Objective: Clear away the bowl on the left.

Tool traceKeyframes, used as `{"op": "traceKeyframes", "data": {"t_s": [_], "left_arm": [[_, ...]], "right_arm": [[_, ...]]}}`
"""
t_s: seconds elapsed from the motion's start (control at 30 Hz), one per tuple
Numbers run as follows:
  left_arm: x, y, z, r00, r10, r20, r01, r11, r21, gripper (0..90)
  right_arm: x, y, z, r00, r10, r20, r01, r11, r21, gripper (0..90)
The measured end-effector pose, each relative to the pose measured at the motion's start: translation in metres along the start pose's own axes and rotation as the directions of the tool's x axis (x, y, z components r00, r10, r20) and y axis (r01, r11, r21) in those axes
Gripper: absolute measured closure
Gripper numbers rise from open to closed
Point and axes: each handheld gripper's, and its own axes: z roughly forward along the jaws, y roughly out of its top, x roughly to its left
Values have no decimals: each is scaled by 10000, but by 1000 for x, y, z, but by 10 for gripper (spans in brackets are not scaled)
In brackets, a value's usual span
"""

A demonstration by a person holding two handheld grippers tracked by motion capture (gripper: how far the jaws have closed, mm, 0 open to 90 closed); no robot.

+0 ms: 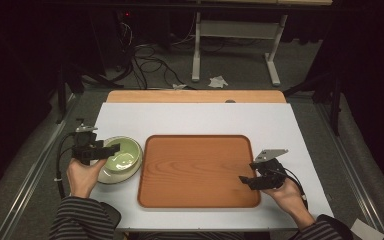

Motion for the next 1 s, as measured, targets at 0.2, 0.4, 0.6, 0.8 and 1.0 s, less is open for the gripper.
{"op": "traceKeyframes", "data": {"t_s": [0.2, 0.4, 0.6, 0.8, 1.0], "left_arm": [[2, -1, 5, 9986, 200, -486, -189, 9996, 226, 338], [9, -4, 10, 9987, -147, -488, 168, 9989, 438, 357], [16, -7, 13, 9978, -506, -433, 534, 9963, 670, 378], [19, -9, 17, 9974, -571, -449, 612, 9934, 968, 421], [22, -11, 20, 9973, -510, -534, 581, 9884, 1401, 520]], "right_arm": [[0, 0, 2, 10000, -80, -15, 80, 9998, 164, 375], [0, 0, 2, 10000, -39, -59, 40, 9999, 130, 375], [1, 0, 2, 9999, -58, -99, 60, 9999, 143, 375], [0, -1, 2, 10000, -62, -76, 63, 9999, 160, 375], [1, 0, 2, 9998, -172, -68, 174, 9997, 183, 375]]}}
